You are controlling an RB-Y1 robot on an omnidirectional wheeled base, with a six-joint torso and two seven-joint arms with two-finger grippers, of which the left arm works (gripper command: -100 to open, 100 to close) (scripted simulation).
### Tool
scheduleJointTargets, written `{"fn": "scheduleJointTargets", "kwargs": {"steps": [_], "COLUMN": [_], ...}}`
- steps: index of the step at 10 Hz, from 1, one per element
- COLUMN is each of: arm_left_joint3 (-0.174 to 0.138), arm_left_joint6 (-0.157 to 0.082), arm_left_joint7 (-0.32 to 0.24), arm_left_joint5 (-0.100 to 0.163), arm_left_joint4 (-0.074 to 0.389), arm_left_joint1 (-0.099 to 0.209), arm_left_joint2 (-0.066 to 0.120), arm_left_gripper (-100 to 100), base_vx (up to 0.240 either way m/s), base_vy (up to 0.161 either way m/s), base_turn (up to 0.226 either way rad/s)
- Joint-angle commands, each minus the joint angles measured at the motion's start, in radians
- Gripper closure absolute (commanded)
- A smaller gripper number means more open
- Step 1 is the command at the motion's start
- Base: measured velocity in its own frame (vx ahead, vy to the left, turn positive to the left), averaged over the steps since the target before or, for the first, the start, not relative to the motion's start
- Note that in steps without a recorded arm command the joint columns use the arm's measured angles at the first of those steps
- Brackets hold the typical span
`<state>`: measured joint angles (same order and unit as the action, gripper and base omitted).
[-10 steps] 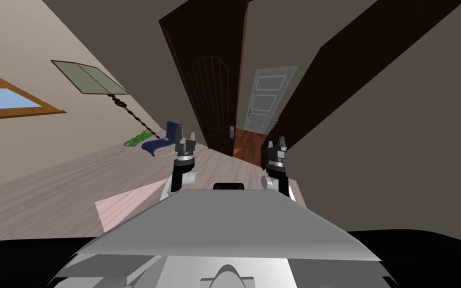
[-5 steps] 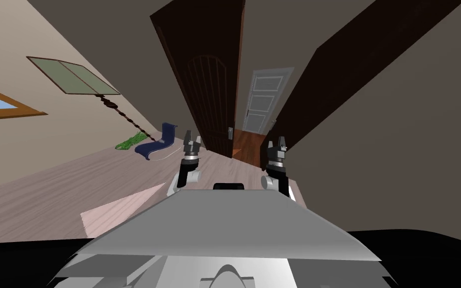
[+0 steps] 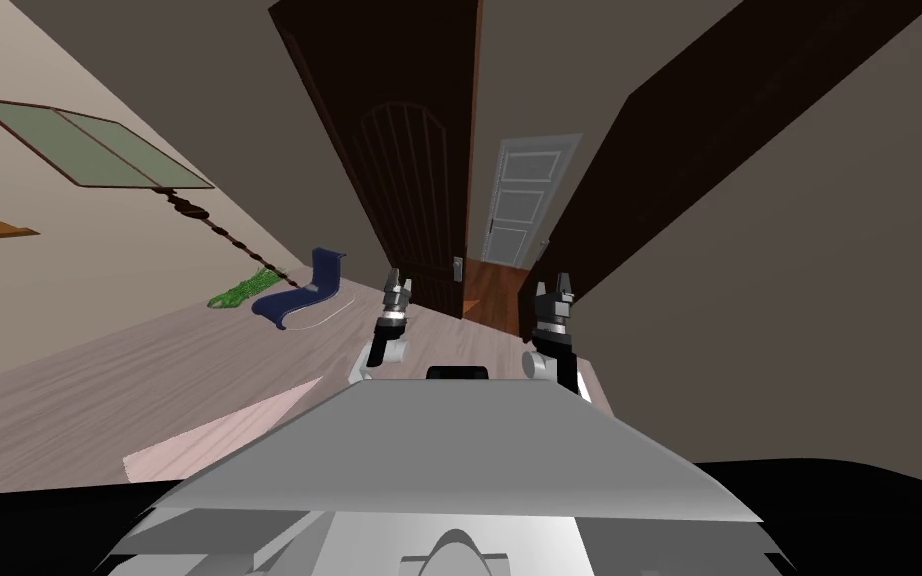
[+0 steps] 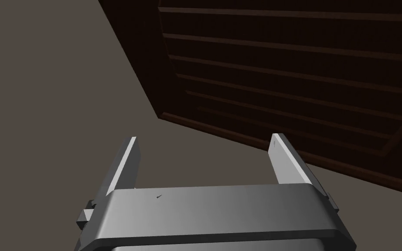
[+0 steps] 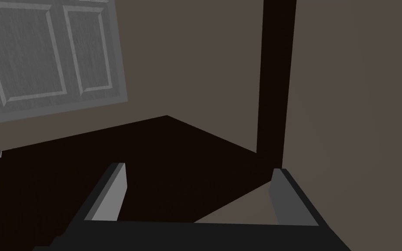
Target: Push the door open
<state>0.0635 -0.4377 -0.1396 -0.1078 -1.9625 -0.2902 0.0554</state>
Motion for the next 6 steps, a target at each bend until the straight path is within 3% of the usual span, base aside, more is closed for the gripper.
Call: {"fn": "scheduleJointTargets", "kwargs": {"steps": [1,2,6], "arm_left_joint3": [0.008,0.008,0.028], "arm_left_joint6": [0.018,0.018,0.046], "arm_left_joint7": [0.002,0.002,0.007], "arm_left_joint5": [0.0,0.0,0.001], "arm_left_joint4": [0.045,0.045,0.161], "arm_left_joint1": [0.022,0.022,0.068], "arm_left_joint2": [0.002,0.002,0.002], "arm_left_gripper": [-100,-100,-100], "base_vx": [0.096,0.067,0.078], "base_vy": [0.017,0.014,0.013], "base_turn": [-0.068,-0.02,-0.069]}}
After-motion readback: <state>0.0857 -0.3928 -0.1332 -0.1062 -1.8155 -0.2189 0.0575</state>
